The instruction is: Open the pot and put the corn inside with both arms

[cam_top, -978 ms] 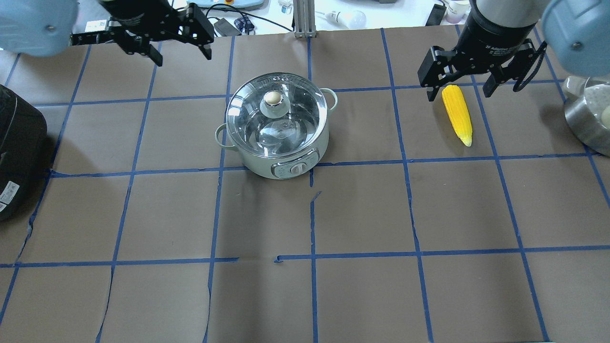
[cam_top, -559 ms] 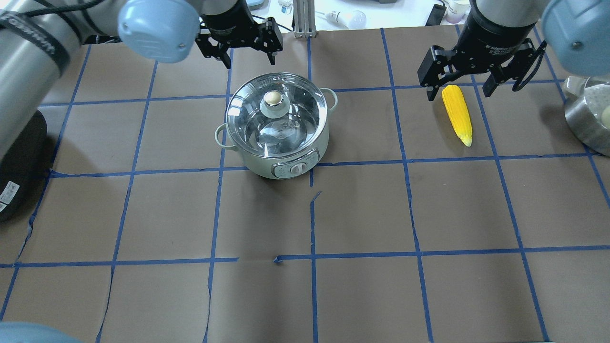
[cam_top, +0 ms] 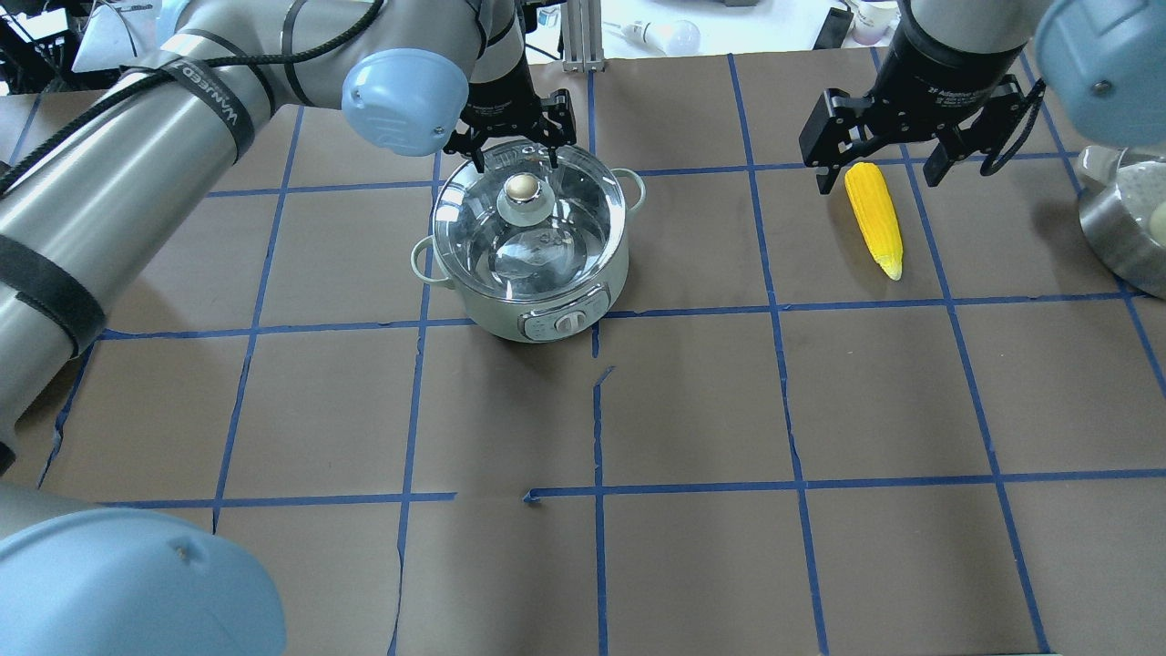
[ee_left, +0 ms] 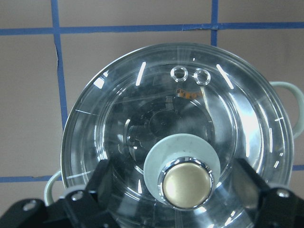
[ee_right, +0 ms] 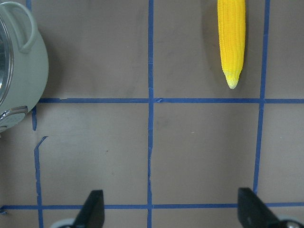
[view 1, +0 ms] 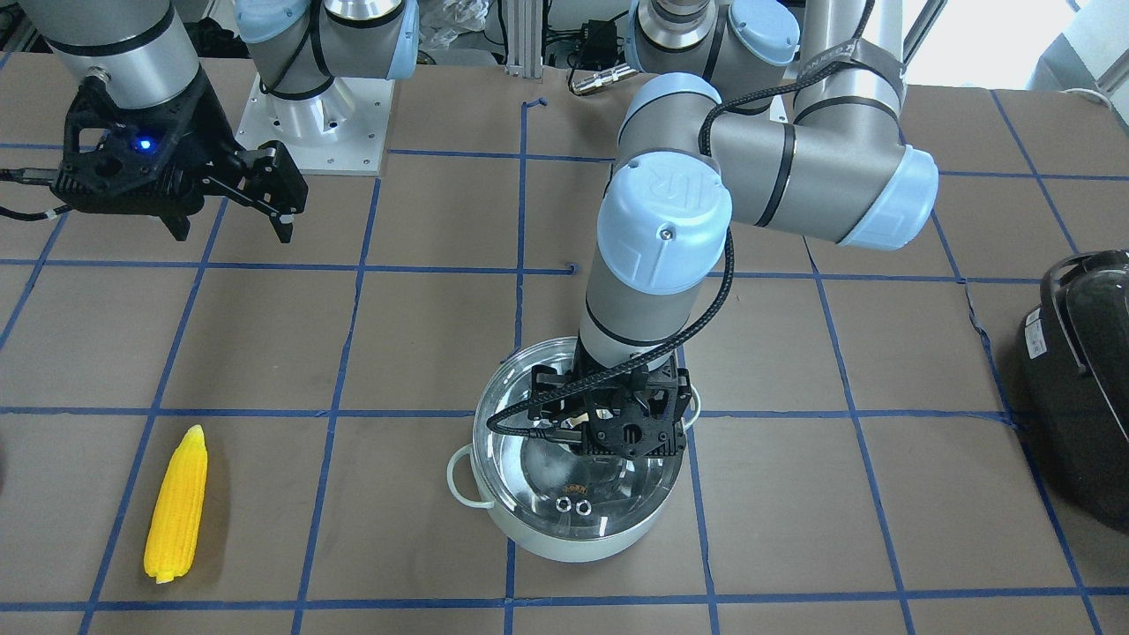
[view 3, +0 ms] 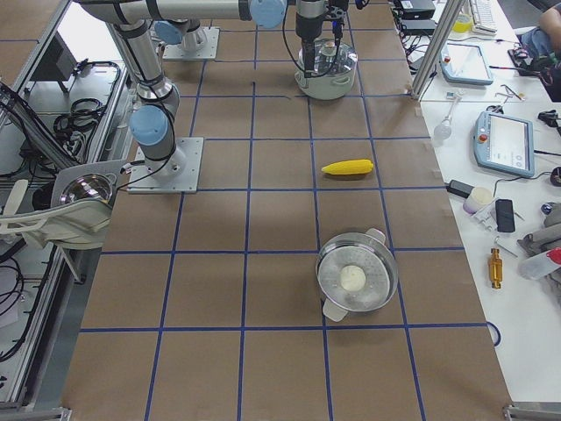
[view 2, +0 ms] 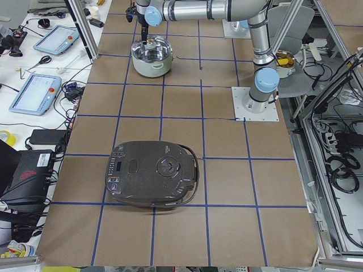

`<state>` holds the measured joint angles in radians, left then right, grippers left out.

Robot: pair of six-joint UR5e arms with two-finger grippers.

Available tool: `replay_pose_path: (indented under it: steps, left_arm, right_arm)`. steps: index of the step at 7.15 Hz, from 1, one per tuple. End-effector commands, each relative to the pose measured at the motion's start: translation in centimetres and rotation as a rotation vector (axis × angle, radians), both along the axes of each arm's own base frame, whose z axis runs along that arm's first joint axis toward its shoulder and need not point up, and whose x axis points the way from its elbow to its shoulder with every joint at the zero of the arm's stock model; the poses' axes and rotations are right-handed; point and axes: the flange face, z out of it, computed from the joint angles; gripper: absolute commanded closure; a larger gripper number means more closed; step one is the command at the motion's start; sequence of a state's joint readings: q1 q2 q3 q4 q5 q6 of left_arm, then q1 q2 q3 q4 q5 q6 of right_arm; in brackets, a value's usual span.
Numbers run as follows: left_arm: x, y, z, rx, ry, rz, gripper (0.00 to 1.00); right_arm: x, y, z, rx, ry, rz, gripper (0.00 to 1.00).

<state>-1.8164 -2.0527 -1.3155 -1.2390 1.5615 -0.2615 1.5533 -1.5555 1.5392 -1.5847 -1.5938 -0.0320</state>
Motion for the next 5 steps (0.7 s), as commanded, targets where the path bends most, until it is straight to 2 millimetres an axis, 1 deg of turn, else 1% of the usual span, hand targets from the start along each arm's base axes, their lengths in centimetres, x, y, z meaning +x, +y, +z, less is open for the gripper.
replay_pose_path:
  steps: [1,2,3,4,5]
  left_arm:
    - [-1.1,1.2,-2.0,0.012,-0.004,-0.009,0.09]
    - [-0.7,1.8,-1.0,-0.005,-0.034,-0.021,0.09]
    - [-0.5,1.8,-0.3,-0.022,-0.053,-0.019,0.09]
    - [-0.4,2.0,-0.8,-0.009,-0.056,-0.019,0.1]
    - [-0.4,1.8,-1.5,-0.004,-0.06,-0.019,0.11]
  right_arm:
    - [0.0,0.1,-0.1,0.009,-0.005,-0.001,0.0]
    - [0.0,0.0,-0.3,0.004,-0.005,-0.01,0.0]
    - [-0.3,-0.3,-0.3,-0.002,0.001,-0.018,0.0]
    - [-1.6,-1.0,-1.3,0.014,0.004,-0.047,0.0]
    - [-4.0,-2.0,-1.7,0.01,-0.001,-0.08,0.0]
